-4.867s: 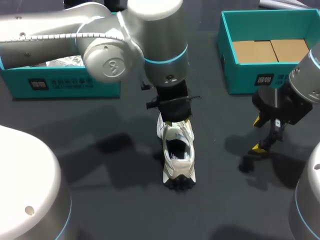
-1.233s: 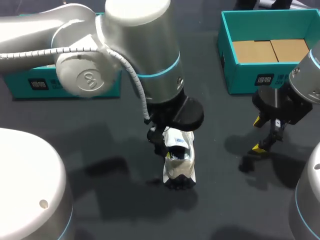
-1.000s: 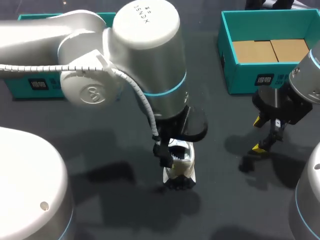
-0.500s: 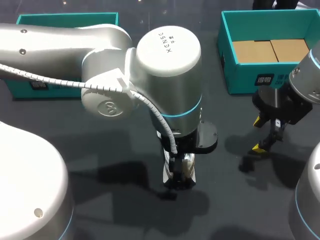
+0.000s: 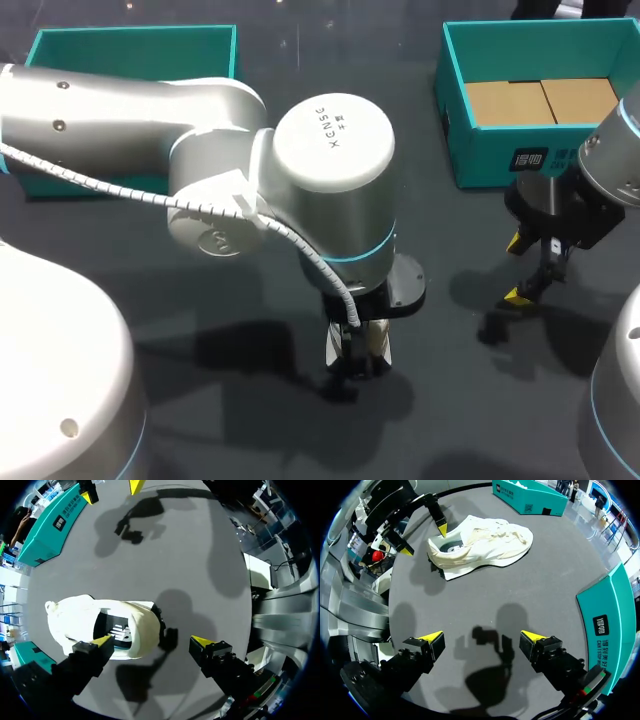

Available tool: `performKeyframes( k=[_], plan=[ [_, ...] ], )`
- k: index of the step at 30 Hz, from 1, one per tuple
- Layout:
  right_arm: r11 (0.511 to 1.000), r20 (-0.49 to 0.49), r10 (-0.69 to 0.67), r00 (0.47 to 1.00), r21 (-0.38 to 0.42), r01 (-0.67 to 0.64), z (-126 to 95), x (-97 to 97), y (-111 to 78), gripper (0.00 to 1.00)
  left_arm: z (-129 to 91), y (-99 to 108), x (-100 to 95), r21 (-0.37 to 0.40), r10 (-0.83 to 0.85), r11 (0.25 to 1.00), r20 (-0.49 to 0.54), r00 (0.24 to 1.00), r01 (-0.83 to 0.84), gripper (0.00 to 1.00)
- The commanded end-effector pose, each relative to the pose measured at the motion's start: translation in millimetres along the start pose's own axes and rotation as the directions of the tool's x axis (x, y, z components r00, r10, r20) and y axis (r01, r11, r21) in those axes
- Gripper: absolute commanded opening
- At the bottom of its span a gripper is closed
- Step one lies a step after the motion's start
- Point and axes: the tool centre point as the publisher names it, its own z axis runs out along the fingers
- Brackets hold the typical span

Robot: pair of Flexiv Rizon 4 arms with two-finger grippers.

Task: Take the shoe out of the shoebox, open the shoe tongue, remove and reinsert the insole, then place the shoe into the shoebox

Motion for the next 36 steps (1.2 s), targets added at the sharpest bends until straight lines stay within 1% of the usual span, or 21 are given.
performKeyframes(
  k=[1, 12, 16, 21, 23, 26, 27, 28, 29, 31, 32, 33, 34, 35, 36],
  plan=[
    [1.000, 0.003, 0.000, 1.000, 0.001, 0.000, 0, 1.3, -0.5, 1.00, 16, -1, -2.4, 0.004, -0.006, 1.000, -0.005, 1.000, 0.006, 1.00],
    [1.000, 0.003, 0.000, 1.000, 0.001, 0.000, 0, 1.3, -0.5, 1.00, 51, -8, 0.0, -0.030, -0.022, 0.999, -0.029, 0.999, 0.021, 1.00],
    [1.000, 0.003, 0.000, 1.000, 0.001, 0.000, 0, 1.3, -0.5, 1.00, 57, -9, 1.9, -0.039, -0.019, 0.999, -0.032, 0.999, 0.018, 0.99],
    [1.000, 0.003, 0.000, 1.000, 0.001, 0.000, 0, 1.3, -0.5, 1.00, 60, -10, 3.2, -0.054, -0.028, 0.998, -0.019, 0.999, 0.027, 0.89],
    [1.000, 0.003, 0.000, 1.000, 0.001, 0.000, 0, 1.3, -0.5, 1.00, 61, -9, 3.4, -0.057, -0.032, 0.998, -0.014, 0.999, 0.031, 0.79],
    [1.000, 0.003, 0.000, 1.000, 0.001, 0.000, 0, 1.3, -0.5, 1.00, 62, -8, 3.1, -0.061, -0.034, 0.998, -0.015, 0.999, 0.033, 0.76],
    [1.000, 0.003, 0.000, 1.000, 0.001, 0.000, 0, 1.3, -0.5, 1.00, 62, -7, 2.7, -0.061, -0.034, 0.998, -0.016, 0.999, 0.033, 0.73],
    [1.000, 0.003, 0.000, 1.000, 0.001, 0.000, 0, 1.3, -0.5, 1.00, 61, -7, 2.5, -0.062, -0.034, 0.998, -0.015, 0.999, 0.033, 0.62],
    [1.000, 0.003, 0.000, 1.000, 0.001, 0.000, 0, 1.3, -0.5, 1.00, 61, -6, 2.4, -0.062, -0.035, 0.998, -0.015, 0.999, 0.034, 0.50],
    [1.000, 0.003, 0.000, 1.000, 0.001, 0.000, 0, 1.3, -0.5, 1.00, 60, -6, 2.5, -0.060, -0.037, 0.998, -0.015, 0.999, 0.036, 0.40],
    [1.000, 0.003, 0.000, 1.000, 0.001, 0.000, 0, 1.3, -0.5, 1.00, 59, -6, 2.6, -0.059, -0.038, 0.998, -0.016, 0.999, 0.037, 0.32],
    [1.000, 0.003, 0.000, 1.000, 0.001, 0.000, 0, 1.3, -0.5, 1.00, 59, -5, 2.8, -0.059, -0.039, 0.998, -0.017, 0.999, 0.038, 0.30],
    [1.000, 0.003, 0.000, 1.000, 0.001, 0.000, 0, 1.3, -0.5, 1.00, 59, -5, 3.1, -0.060, -0.039, 0.997, -0.017, 0.999, 0.038, 0.24],
    [1.000, 0.003, 0.000, 1.000, 0.001, 0.000, 0, 1.3, -0.5, 1.00, 59, -5, 3.4, -0.060, -0.040, 0.997, -0.018, 0.999, 0.039, 0.14],
    [1.000, 0.003, 0.000, 1.000, 0.001, 0.000, 0, 1.3, -0.5, 1.00, 59, -4, 3.5, -0.061, -0.041, 0.997, -0.019, 0.999, 0.040, 0.00]
  ],
)
